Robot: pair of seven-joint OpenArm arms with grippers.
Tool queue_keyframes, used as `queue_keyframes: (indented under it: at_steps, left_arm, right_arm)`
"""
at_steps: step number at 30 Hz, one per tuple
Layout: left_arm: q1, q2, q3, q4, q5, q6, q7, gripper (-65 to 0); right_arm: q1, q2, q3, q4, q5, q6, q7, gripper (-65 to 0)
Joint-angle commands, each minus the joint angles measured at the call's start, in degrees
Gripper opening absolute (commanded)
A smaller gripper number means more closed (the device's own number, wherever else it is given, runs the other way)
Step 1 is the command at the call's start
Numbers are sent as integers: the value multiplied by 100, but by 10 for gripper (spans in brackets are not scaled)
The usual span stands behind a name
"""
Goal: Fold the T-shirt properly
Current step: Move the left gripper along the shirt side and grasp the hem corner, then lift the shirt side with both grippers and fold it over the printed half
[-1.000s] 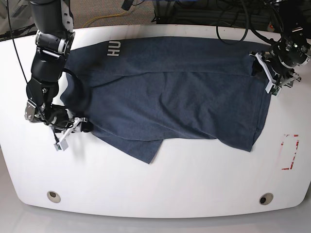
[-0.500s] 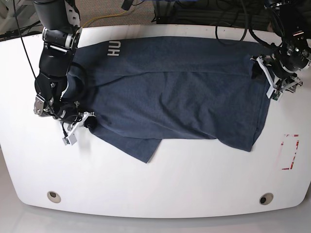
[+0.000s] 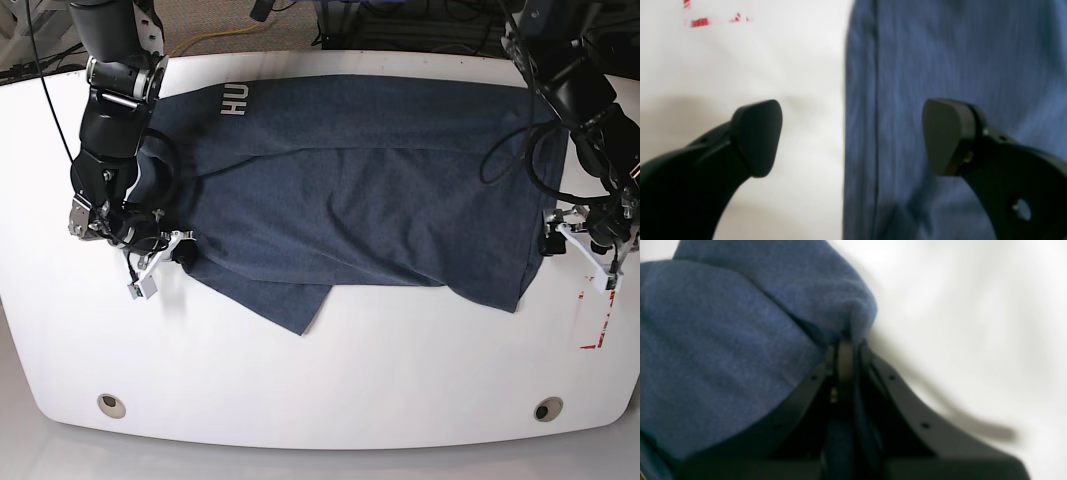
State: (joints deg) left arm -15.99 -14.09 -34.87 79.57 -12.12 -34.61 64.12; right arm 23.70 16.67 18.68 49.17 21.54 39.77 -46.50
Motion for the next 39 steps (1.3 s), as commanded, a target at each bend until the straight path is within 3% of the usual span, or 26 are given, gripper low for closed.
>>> queue_keyframes:
  at_steps: [1,5,15,25,26,29,32,34,39]
  left_arm:
    - [-436,-134,-104,-665,-23,28,-236,-10]
    - [-858,-319,-113,-1544,-50,28,-456,-10]
    - [-1395,-345,-95,-3258,-23,19,-1141,-10]
    - [-1421,-292,793,-3539,-58,28,-1651,-18]
    - [-1421,-292,810,-3539,-58,28,-1651,-39]
    - [-1421,-292,819,-3548,-32,37,-1669,-228]
    - [-1421,-292,819,-3548,-23,178,-1730,-519]
    - [-1412,-292,837,-3548,-14,432,-1845,-650]
    - [-1228,-231,1180,-3276,-58,643,-1880,-650]
  right_arm:
    - [157,78,18,107,110,23,109,-650]
    - [157,78,27,107,119,23,109,-650]
    - [157,78,44,116,119,23,109,-650]
    - [175,78,44,116,119,23,101,-650]
    - [183,78,44,116,119,23,101,-650]
    - [192,78,44,125,119,23,92,-650]
    - [201,78,44,125,119,23,92,-650]
    - [201,78,44,134,119,23,101,-650]
    - [201,70,27,626,119,23,57,-650]
